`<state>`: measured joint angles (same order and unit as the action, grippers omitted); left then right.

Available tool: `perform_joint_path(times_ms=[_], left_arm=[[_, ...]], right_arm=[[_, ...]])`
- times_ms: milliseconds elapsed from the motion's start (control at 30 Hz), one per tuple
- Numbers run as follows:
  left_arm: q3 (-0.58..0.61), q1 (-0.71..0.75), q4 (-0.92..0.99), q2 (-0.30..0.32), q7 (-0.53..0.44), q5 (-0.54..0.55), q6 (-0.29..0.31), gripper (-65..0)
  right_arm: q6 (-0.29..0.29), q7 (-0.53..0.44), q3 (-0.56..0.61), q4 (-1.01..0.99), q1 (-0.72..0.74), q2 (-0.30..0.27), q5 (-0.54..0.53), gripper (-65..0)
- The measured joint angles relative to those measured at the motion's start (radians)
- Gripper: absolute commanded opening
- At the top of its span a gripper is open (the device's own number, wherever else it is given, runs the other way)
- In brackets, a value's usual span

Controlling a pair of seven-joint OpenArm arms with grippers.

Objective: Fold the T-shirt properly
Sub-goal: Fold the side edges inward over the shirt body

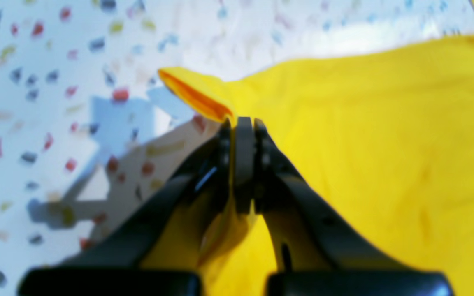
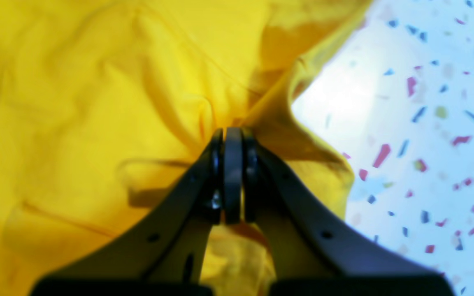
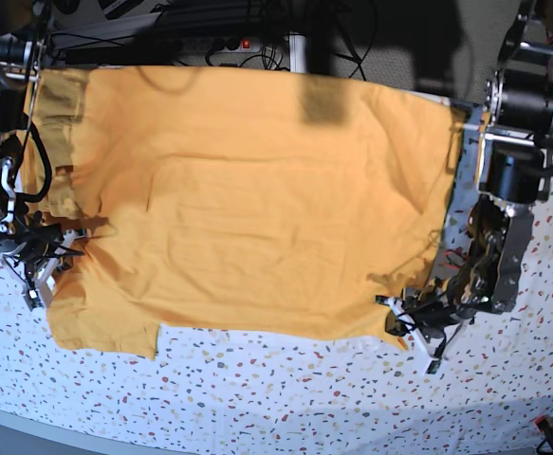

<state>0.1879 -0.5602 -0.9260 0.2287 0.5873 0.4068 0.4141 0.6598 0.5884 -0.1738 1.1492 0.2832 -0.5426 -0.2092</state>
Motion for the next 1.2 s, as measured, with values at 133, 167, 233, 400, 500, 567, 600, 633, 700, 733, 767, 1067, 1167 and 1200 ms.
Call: perform_joint_path(times_ms=[133,167,233,400,500,567,600,633,700,733,767,1067,1167,1200], left_arm=[[0.002,0.097,-0.157,0.030,0.021,0.010,0.001,-65.0],[0.002,0.115,-0.196,0.037,0.021,0.012,0.000,-65.0],[0.002,0.143,-0.268,0.055,0.041,0.016,0.004,-65.0],[0.002,0.188,-0.410,0.087,0.100,0.011,-0.005,-65.0],[0.002,0.206,-0.462,0.084,0.131,0.013,-0.004,-65.0],[0.002,0.224,-0.492,0.084,0.140,0.015,-0.002,-65.0],[0.002,0.230,-0.500,0.084,0.153,0.015,-0.002,-65.0],[0.002,0.237,-0.504,0.084,0.154,0.011,-0.003,-65.0],[0.002,0.240,-0.508,0.084,0.183,0.002,-0.003,-65.0],[0.002,0.240,-0.509,0.084,0.190,0.000,-0.003,-65.0],[0.002,0.240,-0.509,0.085,0.200,0.000,-0.003,-65.0],[0.002,0.239,-0.510,0.150,0.180,0.002,0.001,-65.0],[0.002,0.232,-0.510,0.163,0.145,-0.006,0.000,-65.0],[0.002,0.227,-0.510,0.163,0.146,-0.006,-0.002,-65.0]], right_arm=[[-0.001,0.023,-0.059,0.148,-0.089,0.004,-0.003,-65.0],[-0.001,0.032,-0.086,0.179,-0.109,0.003,-0.004,-65.0],[-0.001,0.050,-0.145,0.237,-0.145,0.002,-0.002,-65.0],[-0.001,0.071,-0.267,0.359,-0.243,0.000,-0.023,-65.0],[-0.001,0.068,-0.300,0.401,-0.302,0.002,-0.031,-65.0],[-0.001,0.069,-0.315,0.414,-0.330,0.002,-0.030,-65.0],[-0.001,0.069,-0.323,0.415,-0.340,0.002,-0.030,-65.0],[-0.001,0.071,-0.333,0.415,-0.348,0.002,-0.030,-65.0],[-0.001,0.072,-0.352,0.415,-0.351,0.002,-0.029,-65.0],[-0.001,0.071,-0.364,0.415,-0.351,0.002,-0.030,-65.0],[-0.001,0.072,-0.374,0.415,-0.349,0.002,-0.029,-65.0],[-0.001,0.066,-0.388,0.416,-0.349,0.002,-0.029,-65.0],[-0.001,0.065,-0.388,0.416,-0.338,0.002,-0.029,-65.0],[-0.001,0.063,-0.388,0.416,-0.333,0.002,-0.030,-65.0]])
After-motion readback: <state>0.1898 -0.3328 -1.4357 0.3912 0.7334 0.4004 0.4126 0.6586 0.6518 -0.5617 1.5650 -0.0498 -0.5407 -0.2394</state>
